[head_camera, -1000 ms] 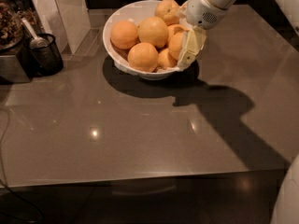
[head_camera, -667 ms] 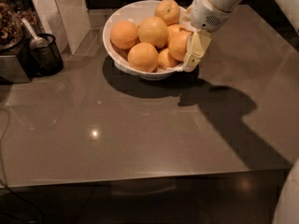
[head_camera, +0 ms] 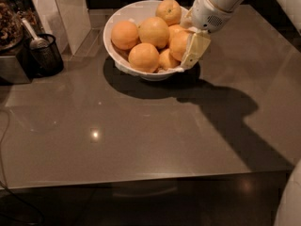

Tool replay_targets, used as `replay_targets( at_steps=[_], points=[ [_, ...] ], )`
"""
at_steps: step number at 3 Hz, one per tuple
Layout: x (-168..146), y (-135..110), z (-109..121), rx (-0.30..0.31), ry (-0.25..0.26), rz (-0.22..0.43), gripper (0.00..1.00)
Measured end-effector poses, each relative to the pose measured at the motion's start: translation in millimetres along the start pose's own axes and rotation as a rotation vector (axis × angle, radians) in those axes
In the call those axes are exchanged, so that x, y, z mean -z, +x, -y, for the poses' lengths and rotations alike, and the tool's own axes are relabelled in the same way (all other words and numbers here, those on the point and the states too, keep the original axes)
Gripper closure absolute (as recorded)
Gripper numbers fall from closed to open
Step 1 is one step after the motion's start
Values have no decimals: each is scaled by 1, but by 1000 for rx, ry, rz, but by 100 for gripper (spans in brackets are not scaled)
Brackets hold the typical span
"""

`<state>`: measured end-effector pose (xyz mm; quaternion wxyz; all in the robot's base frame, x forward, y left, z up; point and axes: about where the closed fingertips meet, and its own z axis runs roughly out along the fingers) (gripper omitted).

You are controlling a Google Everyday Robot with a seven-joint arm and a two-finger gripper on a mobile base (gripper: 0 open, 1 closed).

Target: Pick orange from white bowl

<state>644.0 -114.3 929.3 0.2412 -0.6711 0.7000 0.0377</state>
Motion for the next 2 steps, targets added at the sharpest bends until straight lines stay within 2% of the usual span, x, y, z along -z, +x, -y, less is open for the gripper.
replay_targets(
  at_steps=[2],
  points=[
    [0, 0, 0, 0, 0, 0, 65]
  ],
)
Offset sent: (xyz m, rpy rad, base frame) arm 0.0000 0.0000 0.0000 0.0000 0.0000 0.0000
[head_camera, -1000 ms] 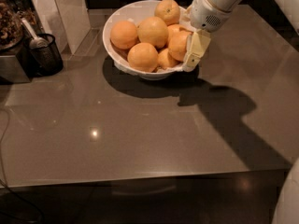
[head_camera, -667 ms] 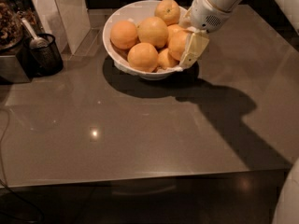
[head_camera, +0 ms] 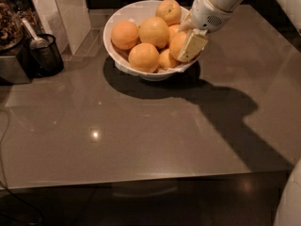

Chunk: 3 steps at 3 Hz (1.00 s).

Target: Pick orange from white bowl

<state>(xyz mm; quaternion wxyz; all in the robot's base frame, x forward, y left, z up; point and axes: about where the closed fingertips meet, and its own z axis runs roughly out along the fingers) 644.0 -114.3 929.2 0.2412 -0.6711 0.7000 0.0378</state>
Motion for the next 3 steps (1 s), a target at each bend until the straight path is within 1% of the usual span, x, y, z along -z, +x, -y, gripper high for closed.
replay_targets(
  at_steps=[1, 2, 3],
  points=[
    [0, 0, 0, 0, 0, 0, 89],
    [0, 0, 0, 0, 0, 0, 100],
    [11, -5, 1, 6, 28, 54, 100]
  ],
)
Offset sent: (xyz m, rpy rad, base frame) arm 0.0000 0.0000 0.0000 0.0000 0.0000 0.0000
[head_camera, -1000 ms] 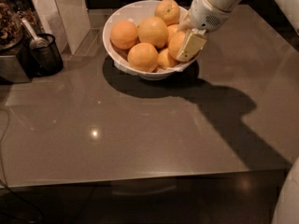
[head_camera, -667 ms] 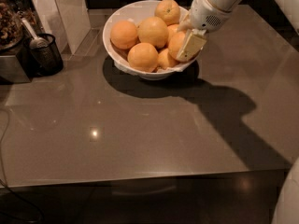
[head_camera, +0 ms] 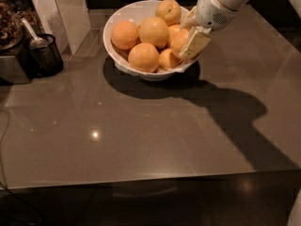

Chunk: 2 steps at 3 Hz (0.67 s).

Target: Pick orange from white bowl

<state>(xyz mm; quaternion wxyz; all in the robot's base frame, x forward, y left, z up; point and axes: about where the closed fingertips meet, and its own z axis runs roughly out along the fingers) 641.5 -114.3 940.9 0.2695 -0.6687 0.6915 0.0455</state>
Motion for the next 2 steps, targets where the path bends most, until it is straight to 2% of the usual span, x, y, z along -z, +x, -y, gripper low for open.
replay_targets(
  at_steps=[2],
  points=[
    [60, -12, -1, 31, 102, 194, 100]
  ],
)
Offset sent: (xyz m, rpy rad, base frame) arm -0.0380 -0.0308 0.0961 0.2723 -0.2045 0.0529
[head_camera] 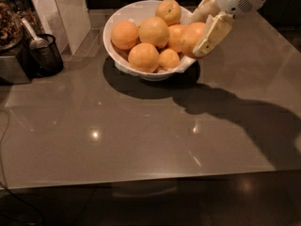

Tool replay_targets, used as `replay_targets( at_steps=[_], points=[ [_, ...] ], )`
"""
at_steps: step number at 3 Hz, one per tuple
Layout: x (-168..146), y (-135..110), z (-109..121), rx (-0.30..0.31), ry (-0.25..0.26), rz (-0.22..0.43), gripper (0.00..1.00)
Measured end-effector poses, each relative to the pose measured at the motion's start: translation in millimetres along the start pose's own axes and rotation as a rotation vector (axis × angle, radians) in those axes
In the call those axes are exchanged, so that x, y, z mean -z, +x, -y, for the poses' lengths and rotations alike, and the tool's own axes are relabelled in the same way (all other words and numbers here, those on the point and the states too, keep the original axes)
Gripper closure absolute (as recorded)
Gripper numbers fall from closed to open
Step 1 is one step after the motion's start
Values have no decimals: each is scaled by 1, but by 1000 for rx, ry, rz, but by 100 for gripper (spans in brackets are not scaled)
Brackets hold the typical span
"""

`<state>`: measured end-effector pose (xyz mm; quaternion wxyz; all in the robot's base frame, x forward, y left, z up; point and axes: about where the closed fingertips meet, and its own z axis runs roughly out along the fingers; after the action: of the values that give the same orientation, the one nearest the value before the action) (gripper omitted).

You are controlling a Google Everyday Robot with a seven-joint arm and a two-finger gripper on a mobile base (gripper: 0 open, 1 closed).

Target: Pick orange from white bowl

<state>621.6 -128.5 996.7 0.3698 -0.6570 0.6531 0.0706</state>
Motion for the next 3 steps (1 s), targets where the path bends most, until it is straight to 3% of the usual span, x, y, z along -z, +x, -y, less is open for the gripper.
replay_targets(
  at_steps=[2, 3],
  points=[
    [50, -34, -7, 75, 16, 202, 100],
    [80, -49, -19, 108, 50, 257, 100]
  ],
)
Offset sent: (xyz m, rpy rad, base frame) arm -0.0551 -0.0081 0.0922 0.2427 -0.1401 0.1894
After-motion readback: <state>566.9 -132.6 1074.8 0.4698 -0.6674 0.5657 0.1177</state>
